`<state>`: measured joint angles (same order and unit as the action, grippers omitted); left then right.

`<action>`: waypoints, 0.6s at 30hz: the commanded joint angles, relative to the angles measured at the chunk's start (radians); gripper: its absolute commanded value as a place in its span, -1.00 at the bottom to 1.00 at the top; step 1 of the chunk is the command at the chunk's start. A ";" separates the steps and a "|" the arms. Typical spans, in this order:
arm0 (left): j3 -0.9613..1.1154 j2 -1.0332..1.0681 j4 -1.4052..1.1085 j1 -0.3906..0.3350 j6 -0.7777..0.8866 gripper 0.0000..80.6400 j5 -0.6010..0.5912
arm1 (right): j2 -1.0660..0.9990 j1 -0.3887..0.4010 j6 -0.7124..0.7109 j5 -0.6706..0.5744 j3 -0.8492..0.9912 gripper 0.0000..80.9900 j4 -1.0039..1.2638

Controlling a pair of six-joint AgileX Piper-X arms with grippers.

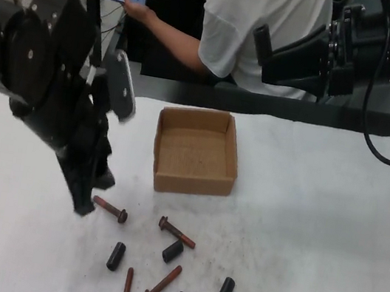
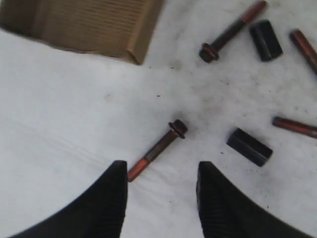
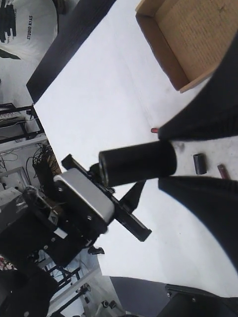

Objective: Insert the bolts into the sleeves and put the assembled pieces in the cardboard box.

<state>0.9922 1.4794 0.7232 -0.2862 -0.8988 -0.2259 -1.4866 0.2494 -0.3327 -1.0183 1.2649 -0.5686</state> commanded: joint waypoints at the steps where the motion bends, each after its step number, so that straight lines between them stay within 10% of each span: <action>1: -0.025 0.021 0.043 -0.009 -0.262 -0.05 -0.014 | 0.010 -0.003 0.000 -0.009 0.007 -0.98 0.018; 18: -0.024 0.253 -0.116 -0.022 -0.608 -0.18 0.204 | 0.010 -0.003 0.027 -0.014 0.007 -0.98 0.020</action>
<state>0.9589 1.7096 0.6205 -0.2967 -1.4674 -0.0714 -1.4866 0.2494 -0.3101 -1.0183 1.2649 -0.5612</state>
